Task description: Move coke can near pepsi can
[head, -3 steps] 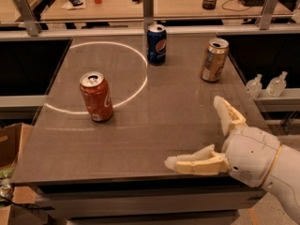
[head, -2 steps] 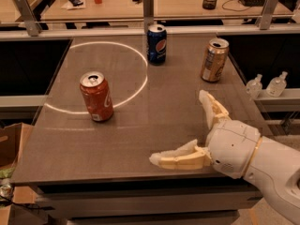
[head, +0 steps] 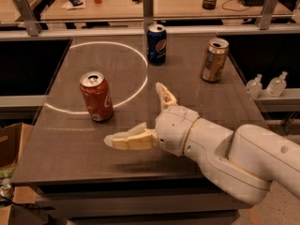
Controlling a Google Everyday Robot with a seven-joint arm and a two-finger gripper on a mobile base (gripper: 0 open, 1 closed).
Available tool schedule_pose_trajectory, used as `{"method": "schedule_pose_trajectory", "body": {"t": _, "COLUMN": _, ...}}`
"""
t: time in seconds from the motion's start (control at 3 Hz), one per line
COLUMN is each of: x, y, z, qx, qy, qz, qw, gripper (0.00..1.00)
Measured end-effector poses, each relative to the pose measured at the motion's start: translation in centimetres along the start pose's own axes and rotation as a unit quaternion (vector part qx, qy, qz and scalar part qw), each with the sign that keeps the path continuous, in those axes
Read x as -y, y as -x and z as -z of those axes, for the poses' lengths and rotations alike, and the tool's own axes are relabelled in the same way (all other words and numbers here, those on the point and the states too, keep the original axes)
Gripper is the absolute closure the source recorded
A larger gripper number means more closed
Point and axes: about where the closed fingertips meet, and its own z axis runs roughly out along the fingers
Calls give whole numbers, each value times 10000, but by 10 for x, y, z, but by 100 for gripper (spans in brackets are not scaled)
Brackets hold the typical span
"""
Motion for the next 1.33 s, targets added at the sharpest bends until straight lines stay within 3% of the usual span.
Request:
{"method": "schedule_pose_trajectory", "body": {"t": 0.67, "x": -2, "y": -1, "z": -4, "qx": -75, "qy": -96, "qz": -65, "qw": 9999, "gripper": 0}}
{"method": "schedule_pose_trajectory", "body": {"t": 1.33, "x": -1, "y": -6, "z": -28, "qx": -99, "qy": -237, "qz": -139, "qw": 9996, "gripper": 0}}
